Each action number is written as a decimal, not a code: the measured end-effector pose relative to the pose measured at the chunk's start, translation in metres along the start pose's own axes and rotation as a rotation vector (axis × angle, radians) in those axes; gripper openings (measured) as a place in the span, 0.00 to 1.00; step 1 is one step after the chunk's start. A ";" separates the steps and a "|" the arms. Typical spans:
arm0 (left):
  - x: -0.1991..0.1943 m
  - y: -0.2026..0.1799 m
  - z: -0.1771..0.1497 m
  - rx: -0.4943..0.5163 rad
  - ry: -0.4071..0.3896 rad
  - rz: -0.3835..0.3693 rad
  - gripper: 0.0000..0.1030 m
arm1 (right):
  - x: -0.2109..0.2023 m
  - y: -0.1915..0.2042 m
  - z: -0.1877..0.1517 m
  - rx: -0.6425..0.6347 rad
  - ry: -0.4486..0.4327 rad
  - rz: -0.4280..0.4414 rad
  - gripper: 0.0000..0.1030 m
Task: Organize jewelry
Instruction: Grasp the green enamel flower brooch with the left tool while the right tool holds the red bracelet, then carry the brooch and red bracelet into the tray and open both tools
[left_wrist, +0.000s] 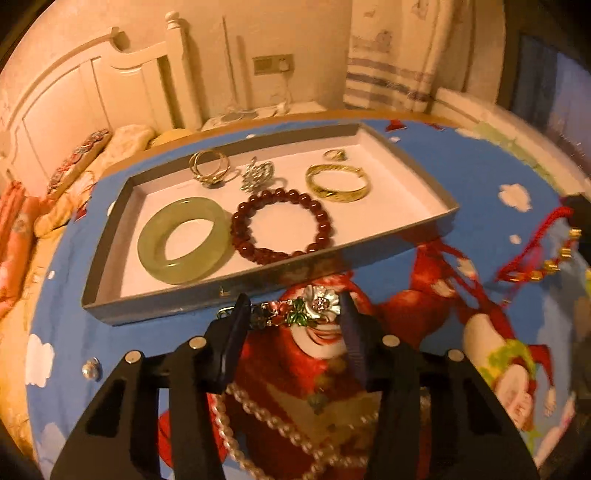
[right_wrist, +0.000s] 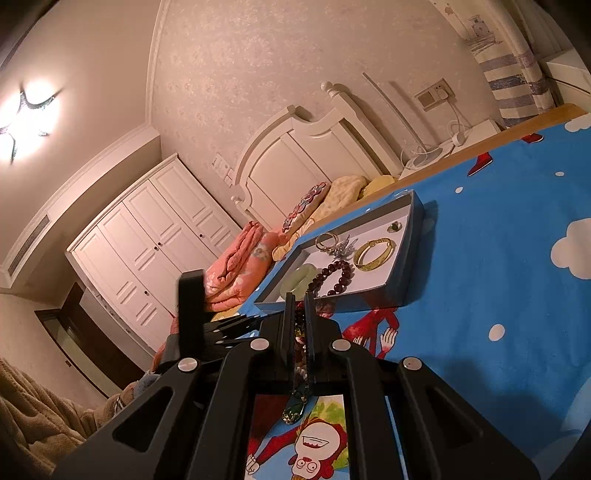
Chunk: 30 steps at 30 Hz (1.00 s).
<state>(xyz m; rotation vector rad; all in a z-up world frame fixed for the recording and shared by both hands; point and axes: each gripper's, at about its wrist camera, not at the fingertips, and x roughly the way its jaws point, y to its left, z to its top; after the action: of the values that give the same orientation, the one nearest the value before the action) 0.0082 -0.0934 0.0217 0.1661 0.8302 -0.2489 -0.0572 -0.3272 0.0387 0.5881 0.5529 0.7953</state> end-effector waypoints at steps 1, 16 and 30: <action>-0.006 -0.001 -0.001 0.008 -0.017 -0.005 0.46 | 0.000 0.000 0.000 0.001 0.000 -0.001 0.07; -0.053 0.002 0.018 0.037 -0.127 0.003 0.47 | 0.018 0.007 0.010 -0.012 0.027 -0.028 0.07; -0.036 0.052 0.063 -0.017 -0.127 0.014 0.47 | 0.067 0.030 0.052 -0.102 0.028 -0.076 0.07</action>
<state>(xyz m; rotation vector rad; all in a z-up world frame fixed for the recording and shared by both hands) 0.0440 -0.0534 0.0928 0.1387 0.7051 -0.2369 0.0012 -0.2720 0.0803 0.4603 0.5536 0.7565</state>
